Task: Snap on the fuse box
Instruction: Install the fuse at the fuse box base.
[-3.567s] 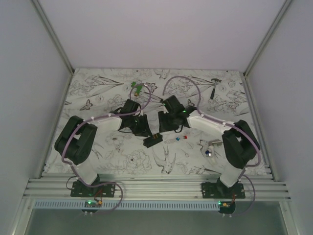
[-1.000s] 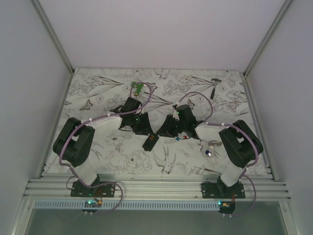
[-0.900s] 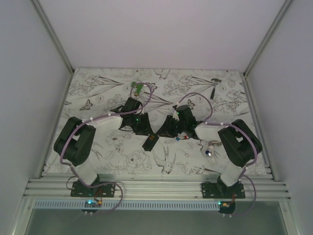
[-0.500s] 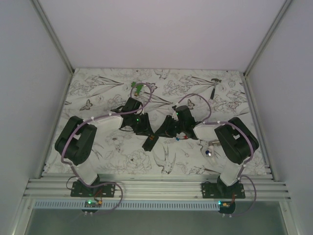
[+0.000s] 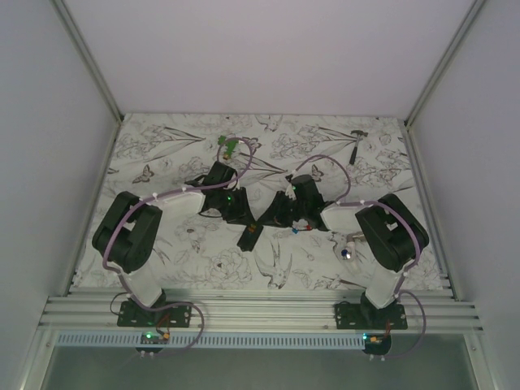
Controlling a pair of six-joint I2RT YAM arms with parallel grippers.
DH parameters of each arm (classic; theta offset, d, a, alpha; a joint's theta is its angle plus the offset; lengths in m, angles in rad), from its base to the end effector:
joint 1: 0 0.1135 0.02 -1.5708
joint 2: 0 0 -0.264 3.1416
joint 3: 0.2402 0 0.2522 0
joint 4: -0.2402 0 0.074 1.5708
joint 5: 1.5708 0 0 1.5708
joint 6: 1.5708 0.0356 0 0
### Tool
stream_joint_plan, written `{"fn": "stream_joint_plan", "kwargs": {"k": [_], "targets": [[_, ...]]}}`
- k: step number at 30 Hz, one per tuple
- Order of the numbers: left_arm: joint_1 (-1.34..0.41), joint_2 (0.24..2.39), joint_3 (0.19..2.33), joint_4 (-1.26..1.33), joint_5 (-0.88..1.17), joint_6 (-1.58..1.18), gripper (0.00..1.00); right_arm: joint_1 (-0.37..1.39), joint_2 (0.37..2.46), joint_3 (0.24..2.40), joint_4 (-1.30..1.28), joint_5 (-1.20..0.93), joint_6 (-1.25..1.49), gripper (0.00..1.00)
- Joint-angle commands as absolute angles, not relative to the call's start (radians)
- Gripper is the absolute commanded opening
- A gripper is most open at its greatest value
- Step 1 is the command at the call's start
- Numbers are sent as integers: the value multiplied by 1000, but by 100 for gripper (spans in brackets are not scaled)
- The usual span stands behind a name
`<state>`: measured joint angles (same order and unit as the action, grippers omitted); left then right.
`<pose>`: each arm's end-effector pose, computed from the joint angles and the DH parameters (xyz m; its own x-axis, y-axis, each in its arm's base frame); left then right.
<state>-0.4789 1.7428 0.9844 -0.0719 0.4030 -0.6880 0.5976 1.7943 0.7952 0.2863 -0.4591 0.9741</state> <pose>0.3098 -0.1766 0.1699 -0.9243 -0.1782 -0.3374 0.0929 0.7525 -0.6520 0.2736 0.2053 0.1281 -0.9503 0.2502 -0.1854 0.0080 0.6148 0.7886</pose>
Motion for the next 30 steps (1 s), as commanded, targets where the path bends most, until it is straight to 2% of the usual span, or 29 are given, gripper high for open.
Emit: {"fn": "stream_joint_plan", "kwargs": {"k": [1,10,22,30], "targets": [[-492,1787,996,-74,407,-695,31,621,1821,834,197,-428,906,24],[-496,1811,988,-67,400,-698,28,648,1852,862,19,-376,789,14],[-510,1830,960,-67,390,-703,23,719,1868,913,-200,-270,637,12],[-511,1844,944,-65,376,-707,20,751,1896,855,-268,-224,611,5]]}}
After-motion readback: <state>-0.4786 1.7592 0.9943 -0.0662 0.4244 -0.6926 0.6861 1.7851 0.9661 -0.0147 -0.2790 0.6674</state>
